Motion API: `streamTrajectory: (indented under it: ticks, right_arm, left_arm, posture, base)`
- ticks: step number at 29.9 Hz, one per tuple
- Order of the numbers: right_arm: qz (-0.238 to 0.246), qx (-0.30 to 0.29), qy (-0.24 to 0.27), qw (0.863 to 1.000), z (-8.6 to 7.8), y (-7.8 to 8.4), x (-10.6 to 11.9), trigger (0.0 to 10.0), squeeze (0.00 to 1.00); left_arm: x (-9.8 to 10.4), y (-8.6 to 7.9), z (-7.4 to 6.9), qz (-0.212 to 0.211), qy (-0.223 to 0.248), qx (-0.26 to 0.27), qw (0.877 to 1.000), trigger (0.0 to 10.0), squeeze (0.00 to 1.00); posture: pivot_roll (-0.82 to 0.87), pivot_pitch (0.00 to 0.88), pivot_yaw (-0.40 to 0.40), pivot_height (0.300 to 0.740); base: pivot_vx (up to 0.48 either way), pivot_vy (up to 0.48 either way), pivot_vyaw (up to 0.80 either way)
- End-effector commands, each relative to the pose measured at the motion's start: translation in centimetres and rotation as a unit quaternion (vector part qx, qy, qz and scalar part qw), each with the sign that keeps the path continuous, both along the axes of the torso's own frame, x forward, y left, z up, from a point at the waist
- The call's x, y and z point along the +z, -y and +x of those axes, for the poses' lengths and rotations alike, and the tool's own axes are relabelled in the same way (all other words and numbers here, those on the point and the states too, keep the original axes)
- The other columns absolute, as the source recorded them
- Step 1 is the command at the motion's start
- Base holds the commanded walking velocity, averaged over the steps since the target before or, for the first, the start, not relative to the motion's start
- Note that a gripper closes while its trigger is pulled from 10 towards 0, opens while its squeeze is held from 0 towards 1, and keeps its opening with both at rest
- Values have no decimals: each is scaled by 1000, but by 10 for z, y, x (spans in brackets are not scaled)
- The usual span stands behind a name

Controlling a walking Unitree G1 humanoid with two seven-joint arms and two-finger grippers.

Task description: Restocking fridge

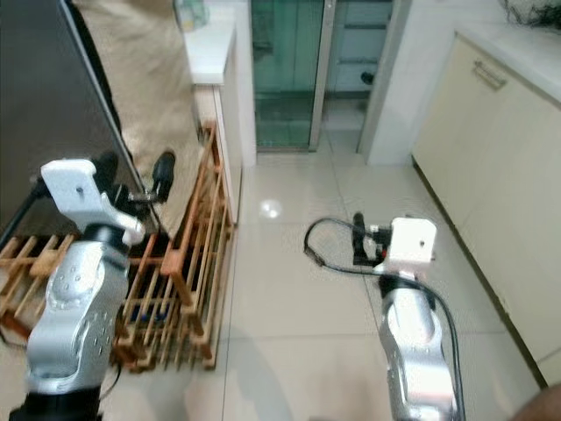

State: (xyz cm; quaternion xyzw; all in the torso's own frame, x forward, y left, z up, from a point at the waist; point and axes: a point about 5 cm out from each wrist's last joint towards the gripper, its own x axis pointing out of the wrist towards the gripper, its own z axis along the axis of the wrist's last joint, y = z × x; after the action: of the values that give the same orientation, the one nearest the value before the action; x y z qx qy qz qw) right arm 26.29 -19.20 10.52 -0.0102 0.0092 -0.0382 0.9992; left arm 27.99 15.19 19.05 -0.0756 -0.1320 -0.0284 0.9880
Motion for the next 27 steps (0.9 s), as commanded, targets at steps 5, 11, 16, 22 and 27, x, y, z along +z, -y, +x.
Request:
streamTrajectory:
  ticks: [5, 11, 16, 22, 27]
  right_arm:
    - [-9, 65, 15, 998, 11, -24, 7, 10000, 0]
    - [-10, 92, 18, 996, 14, -37, 6, 10000, 0]
    - [-5, 93, 16, 996, 14, -37, 5, 10000, 0]
    - [-1, 88, 14, 996, 16, -36, 3, 10000, 0]
    - [-2, 84, 22, 996, 21, -35, 6, 10000, 0]
  left_arm:
    - [4, -2, 1, -1, 5, 11, 1000, 10000, 0]
    - [9, -4, 7, 10, 5, 30, 999, 10000, 0]
    - [12, -7, 12, 20, 10, 33, 999, 10000, 0]
    - [9, -5, 26, 51, -14, 33, 998, 10000, 0]
    - [3, 4, 31, 47, -29, 18, 998, 10000, 0]
  posture:
    - [-51, 0, 7, 727]
    - [-51, 0, 7, 740]
    - [-51, 0, 6, 740]
    - [-54, 0, 8, 740]
    - [-64, 0, 13, 740]
  base:
    - [193, 0, 421]
    - [0, 0, 390]
    - [0, 0, 0]
    - [0, 0, 0]
    - [0, 0, 0]
